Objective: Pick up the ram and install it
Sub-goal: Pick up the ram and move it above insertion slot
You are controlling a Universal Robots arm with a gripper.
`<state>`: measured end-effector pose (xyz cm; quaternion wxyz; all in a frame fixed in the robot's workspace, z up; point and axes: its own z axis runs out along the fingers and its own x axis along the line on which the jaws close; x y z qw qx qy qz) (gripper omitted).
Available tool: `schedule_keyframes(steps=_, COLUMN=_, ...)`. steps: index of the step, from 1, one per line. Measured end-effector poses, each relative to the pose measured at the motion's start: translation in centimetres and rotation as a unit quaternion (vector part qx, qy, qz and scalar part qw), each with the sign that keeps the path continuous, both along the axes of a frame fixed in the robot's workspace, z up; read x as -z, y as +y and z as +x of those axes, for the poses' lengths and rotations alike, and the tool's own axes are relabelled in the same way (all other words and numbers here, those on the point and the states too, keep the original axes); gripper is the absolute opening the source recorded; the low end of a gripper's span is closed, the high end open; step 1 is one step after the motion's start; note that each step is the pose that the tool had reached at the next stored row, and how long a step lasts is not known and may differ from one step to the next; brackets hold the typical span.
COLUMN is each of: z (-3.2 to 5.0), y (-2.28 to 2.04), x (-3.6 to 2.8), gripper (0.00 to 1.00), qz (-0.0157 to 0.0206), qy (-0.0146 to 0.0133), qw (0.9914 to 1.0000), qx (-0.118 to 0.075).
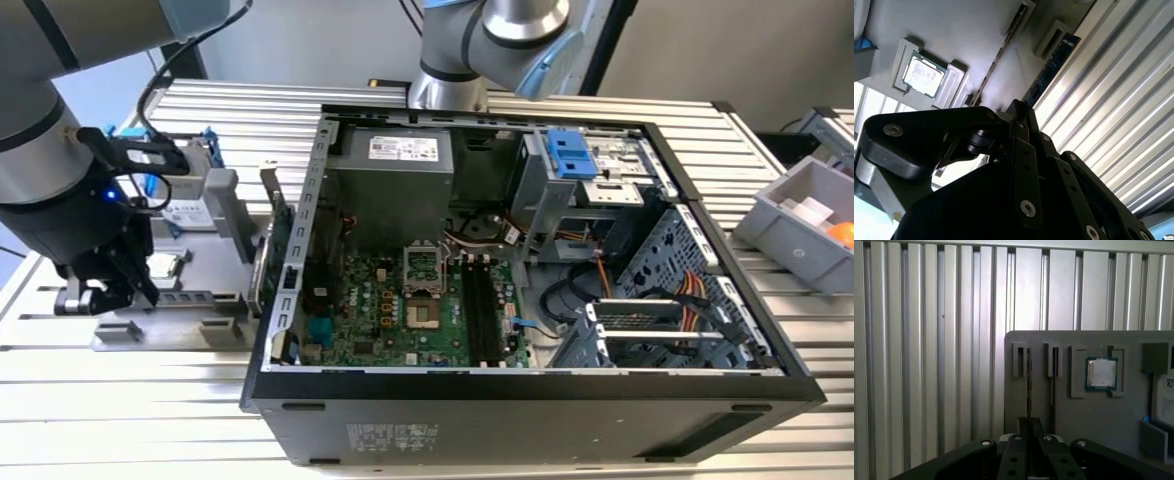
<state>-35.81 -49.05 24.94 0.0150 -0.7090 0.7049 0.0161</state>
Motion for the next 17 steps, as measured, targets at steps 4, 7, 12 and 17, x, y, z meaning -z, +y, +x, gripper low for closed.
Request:
schedule_keyframes(steps=4, z=0.00, y=0.00, x=-0.32, gripper=0.00, qz=0.0000, qy=0.0000, qw=1.00000, qx=0.000)
schedule_keyframes(steps=7, z=0.00, y=0.00, x=-0.59, gripper=0.00, qz=0.0000, qy=0.0000, qw=1.00000, qx=0.000)
schedule_keyframes(steps=12, z=0.00, y=0.00, x=-1.04, gripper=0.00, qz=0.0000, qy=0.0000, qw=1.00000, qx=0.000)
schedule_keyframes(steps=17, z=0.00, y=0.00, x=-1.52, gripper=0.00, qz=0.0000, qy=0.0000, qw=1.00000, qx=0.000)
